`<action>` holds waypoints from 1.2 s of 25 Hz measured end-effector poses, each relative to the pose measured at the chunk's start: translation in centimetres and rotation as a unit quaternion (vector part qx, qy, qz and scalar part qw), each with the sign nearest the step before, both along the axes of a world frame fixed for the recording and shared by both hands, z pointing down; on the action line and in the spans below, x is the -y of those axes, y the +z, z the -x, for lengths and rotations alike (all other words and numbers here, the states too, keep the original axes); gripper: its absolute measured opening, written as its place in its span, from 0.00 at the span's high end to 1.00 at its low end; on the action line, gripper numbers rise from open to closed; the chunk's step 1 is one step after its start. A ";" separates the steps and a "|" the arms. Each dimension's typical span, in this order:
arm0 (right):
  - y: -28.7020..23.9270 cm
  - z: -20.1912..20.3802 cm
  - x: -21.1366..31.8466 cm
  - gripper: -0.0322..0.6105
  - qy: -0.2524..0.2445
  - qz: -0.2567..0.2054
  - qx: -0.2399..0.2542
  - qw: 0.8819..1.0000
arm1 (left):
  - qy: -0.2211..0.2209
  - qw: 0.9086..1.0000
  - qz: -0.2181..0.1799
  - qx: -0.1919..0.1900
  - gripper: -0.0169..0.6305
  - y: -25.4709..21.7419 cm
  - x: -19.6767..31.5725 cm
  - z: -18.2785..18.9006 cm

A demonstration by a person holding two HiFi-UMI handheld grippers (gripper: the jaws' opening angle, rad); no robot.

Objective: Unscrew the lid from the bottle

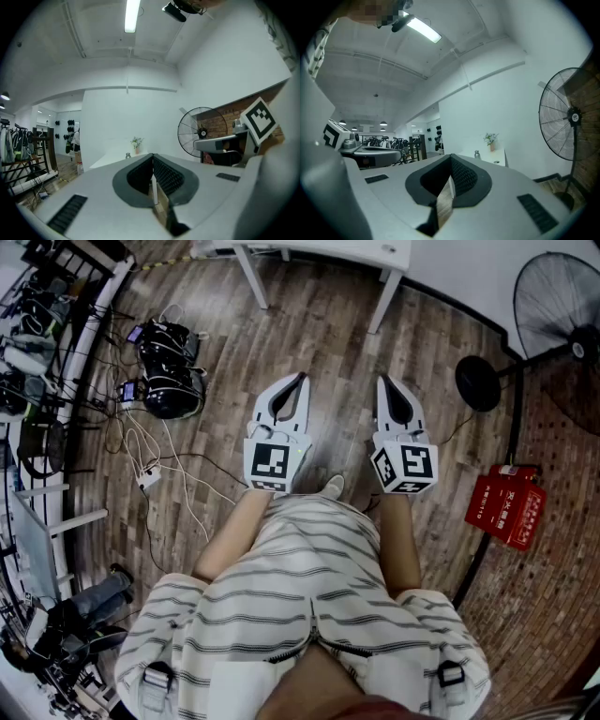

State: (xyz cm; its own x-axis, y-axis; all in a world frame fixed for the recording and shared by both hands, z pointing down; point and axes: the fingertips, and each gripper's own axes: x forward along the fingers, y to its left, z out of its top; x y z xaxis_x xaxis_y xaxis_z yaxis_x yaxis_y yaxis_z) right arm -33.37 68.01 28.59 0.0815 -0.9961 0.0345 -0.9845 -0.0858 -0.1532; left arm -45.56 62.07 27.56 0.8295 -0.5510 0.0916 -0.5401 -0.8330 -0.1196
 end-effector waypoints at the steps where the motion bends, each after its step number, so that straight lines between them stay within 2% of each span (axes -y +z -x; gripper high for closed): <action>1: 0.1 -0.6 -0.4 0.93 0.002 0.000 -0.001 1.000 | 0.003 1.000 0.002 -0.002 0.98 0.2 -0.4 -0.7; 10: 0.6 -3.7 0.1 0.93 -0.003 0.009 -0.020 1.000 | -0.003 1.000 0.015 -0.002 0.98 0.9 -0.7 -4.4; 16: 2.0 -5.5 3.5 0.93 -0.003 0.017 -0.005 1.000 | -0.005 0.999 0.031 0.003 0.98 2.6 3.1 -6.5; 21: 2.5 -9.1 10.4 0.93 0.001 0.021 -0.015 1.000 | 0.000 0.999 0.033 -0.009 0.98 3.2 10.0 -10.5; 25: 0.8 -12.2 17.5 0.93 -0.003 0.010 -0.022 1.000 | 0.014 0.999 0.021 -0.020 0.98 2.0 16.9 -14.7; 30: -2.3 -14.6 26.9 0.93 -0.004 0.003 -0.037 0.999 | 0.023 1.000 0.017 -0.009 0.98 0.5 26.1 -18.9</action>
State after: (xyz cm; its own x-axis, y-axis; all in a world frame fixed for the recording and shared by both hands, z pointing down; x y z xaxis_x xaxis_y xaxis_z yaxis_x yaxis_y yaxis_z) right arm -18.79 41.15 26.31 0.0761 -0.9965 0.0352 -0.9938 -0.0787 -0.0789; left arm -26.62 35.98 28.05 0.8553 -0.5093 0.0953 -0.5032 -0.8603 -0.0810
